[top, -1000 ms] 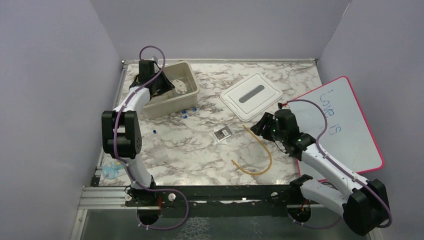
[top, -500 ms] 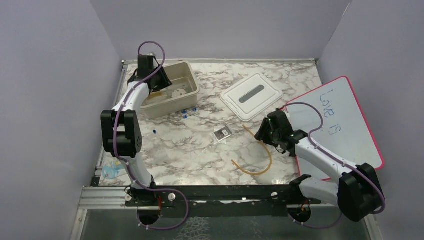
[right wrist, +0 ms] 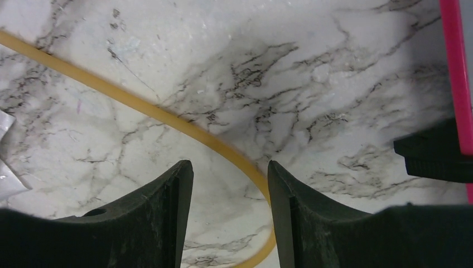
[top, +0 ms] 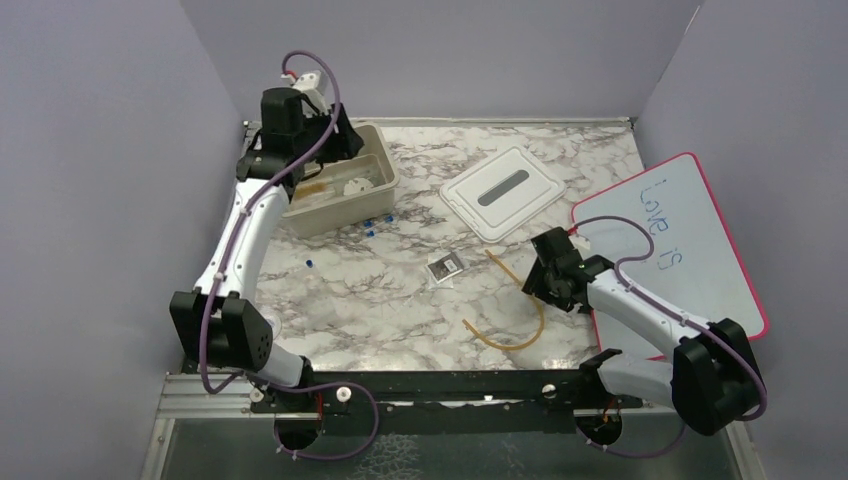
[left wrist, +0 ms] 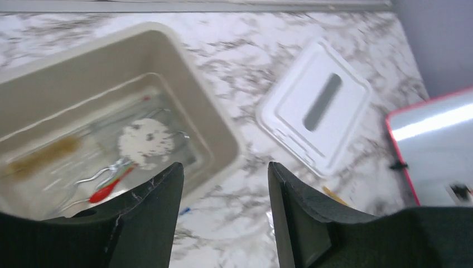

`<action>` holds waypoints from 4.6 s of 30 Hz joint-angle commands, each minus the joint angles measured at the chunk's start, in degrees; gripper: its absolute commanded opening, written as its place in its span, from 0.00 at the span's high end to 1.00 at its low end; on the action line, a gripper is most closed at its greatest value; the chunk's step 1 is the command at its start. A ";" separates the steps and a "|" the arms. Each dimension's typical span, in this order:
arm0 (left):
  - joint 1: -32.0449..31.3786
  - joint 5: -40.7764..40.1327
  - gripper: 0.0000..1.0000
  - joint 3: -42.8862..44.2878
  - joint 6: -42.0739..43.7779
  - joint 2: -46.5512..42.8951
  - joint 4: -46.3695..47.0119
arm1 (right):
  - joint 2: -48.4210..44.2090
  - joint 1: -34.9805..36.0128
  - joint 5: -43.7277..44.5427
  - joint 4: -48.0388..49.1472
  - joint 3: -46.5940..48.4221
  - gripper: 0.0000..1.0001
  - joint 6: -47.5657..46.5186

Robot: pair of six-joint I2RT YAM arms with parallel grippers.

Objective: Organize the chemistry lab equipment

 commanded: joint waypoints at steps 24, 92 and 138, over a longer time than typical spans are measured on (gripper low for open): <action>-31.52 8.08 0.39 -23.14 -1.12 -10.26 14.09 | 8.41 -0.27 -5.91 -5.69 2.13 1.00 -3.17; -43.52 11.40 0.70 -30.33 -8.80 -13.73 44.11 | -12.49 -0.27 -41.85 37.18 12.22 0.99 6.07; -17.55 -22.74 1.00 -2.38 8.66 -7.92 7.50 | -19.24 -0.27 -25.55 23.58 11.89 0.48 -1.91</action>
